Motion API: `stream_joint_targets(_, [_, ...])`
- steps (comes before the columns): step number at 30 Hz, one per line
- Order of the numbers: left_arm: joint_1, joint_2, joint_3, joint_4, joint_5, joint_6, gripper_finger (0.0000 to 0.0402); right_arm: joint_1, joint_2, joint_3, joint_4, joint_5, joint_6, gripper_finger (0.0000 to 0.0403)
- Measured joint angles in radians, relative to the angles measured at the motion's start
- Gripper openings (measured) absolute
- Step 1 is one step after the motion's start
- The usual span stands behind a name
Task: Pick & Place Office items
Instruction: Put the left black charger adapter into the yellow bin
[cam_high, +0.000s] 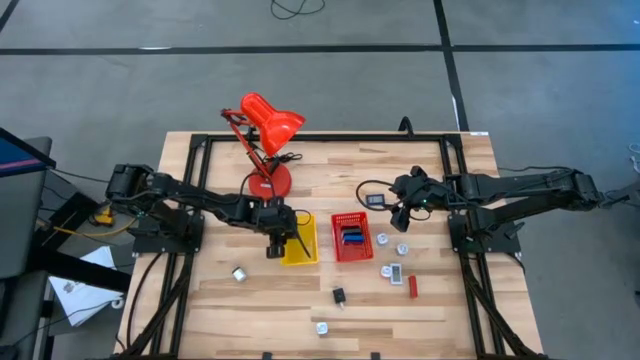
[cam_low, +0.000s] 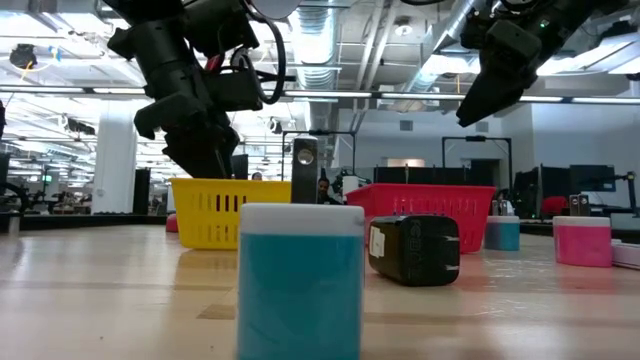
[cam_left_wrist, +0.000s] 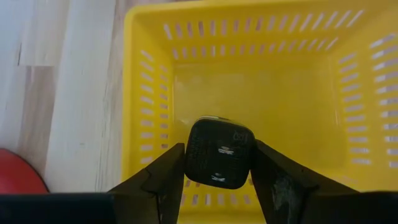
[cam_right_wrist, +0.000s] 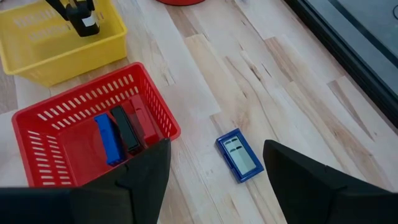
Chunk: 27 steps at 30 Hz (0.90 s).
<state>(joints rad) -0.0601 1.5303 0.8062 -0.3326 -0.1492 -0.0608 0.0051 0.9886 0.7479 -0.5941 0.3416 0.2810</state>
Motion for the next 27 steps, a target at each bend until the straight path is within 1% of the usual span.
stream_joint_targets(18, [-0.002,0.0,0.0,0.0,0.001,-0.007,0.0163,0.0,0.0,0.0,-0.001,0.0,0.0,0.0249])
stream_joint_targets(21, [-0.002,0.0,0.0,0.0,0.022,-0.007,0.0164,0.0,0.0,-0.001,-0.001,0.0,0.0,0.0249])
stream_joint_targets(24, [-0.002,0.0,0.0,0.0,0.045,-0.008,0.017,0.0,0.0,-0.001,-0.001,0.0,0.0,0.0249])
stream_joint_targets(27, [-0.002,0.0,0.0,0.0,0.047,-0.008,0.018,0.0,0.0,-0.001,-0.001,0.0,0.0,0.0249])
